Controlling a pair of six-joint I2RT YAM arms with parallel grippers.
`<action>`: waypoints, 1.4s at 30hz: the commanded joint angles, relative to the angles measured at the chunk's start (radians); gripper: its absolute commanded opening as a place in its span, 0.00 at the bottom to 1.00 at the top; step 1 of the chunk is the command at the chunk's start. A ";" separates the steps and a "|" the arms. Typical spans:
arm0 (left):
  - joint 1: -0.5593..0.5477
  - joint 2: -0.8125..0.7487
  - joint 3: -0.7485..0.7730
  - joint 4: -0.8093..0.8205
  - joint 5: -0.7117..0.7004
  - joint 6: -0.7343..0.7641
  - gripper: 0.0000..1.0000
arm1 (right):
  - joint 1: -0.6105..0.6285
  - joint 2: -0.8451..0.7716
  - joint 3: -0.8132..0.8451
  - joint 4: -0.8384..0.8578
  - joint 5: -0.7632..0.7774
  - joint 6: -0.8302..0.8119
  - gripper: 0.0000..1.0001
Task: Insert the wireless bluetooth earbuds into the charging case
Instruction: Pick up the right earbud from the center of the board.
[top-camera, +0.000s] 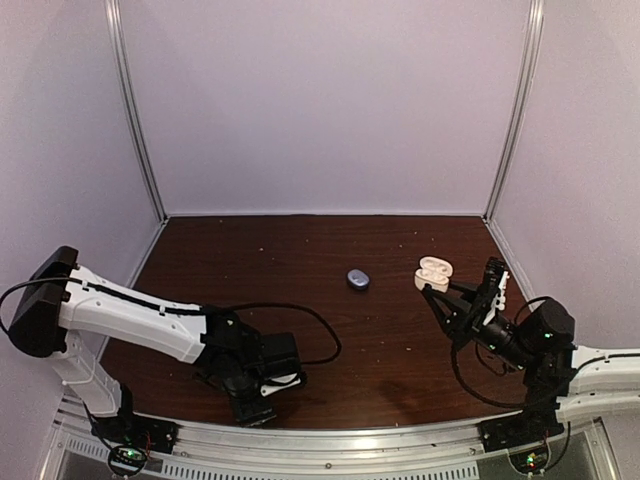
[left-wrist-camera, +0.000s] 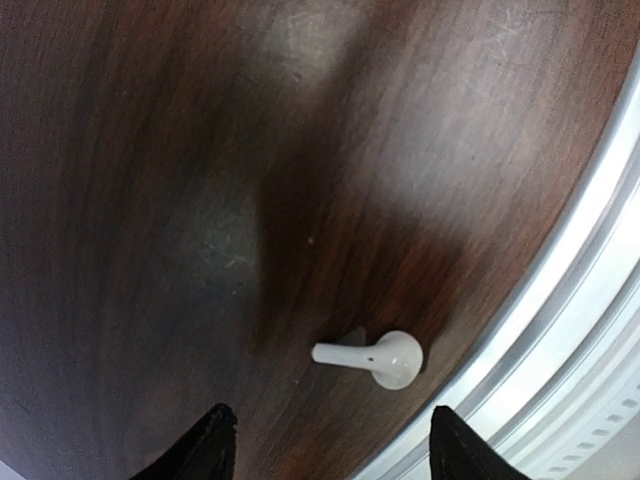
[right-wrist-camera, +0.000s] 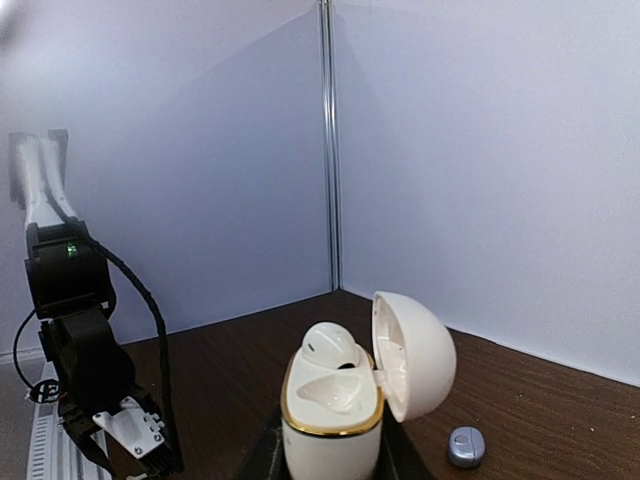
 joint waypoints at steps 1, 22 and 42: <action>0.004 0.038 0.043 0.013 -0.040 0.027 0.68 | -0.005 -0.017 -0.010 -0.001 0.012 0.012 0.00; 0.102 0.136 0.169 0.050 0.042 0.097 0.43 | -0.005 -0.032 0.002 -0.028 0.009 0.003 0.00; 0.105 0.226 0.258 -0.144 0.117 0.108 0.36 | -0.005 -0.040 -0.003 -0.028 0.009 0.011 0.00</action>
